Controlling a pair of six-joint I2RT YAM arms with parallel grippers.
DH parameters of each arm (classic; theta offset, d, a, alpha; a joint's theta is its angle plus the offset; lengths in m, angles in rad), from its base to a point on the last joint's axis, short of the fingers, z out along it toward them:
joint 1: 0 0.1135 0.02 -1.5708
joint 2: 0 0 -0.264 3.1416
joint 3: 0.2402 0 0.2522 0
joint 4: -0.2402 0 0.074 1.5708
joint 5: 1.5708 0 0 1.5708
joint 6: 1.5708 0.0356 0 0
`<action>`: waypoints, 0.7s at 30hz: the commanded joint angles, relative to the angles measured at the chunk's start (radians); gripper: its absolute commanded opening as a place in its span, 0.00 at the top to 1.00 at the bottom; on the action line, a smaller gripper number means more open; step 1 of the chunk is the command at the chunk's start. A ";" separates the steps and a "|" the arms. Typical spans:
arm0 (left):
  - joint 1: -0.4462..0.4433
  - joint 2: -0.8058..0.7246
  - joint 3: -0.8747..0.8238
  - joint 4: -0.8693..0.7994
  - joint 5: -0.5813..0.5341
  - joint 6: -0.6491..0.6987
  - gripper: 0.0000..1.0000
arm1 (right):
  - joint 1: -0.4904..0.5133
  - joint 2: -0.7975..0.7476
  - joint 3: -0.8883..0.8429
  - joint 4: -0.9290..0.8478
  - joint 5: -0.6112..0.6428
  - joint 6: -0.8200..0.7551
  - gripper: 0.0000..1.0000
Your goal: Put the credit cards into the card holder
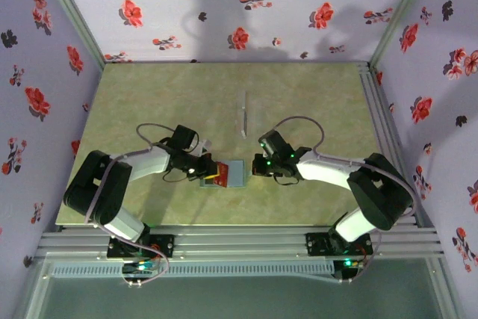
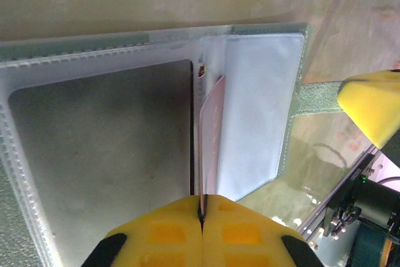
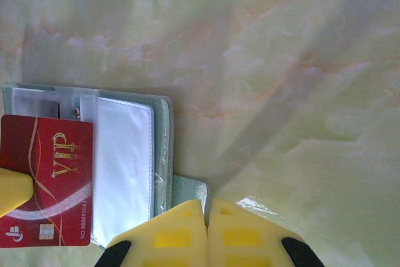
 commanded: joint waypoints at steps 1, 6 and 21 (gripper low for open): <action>0.007 0.035 0.020 -0.015 0.001 0.027 1.00 | 0.004 0.012 0.018 -0.011 0.000 -0.008 1.00; 0.005 0.041 0.025 -0.006 0.008 0.037 1.00 | 0.005 0.015 0.014 0.001 -0.006 -0.006 1.00; 0.013 0.095 0.051 0.036 0.061 0.063 1.00 | 0.005 0.042 0.010 0.044 -0.033 0.003 1.00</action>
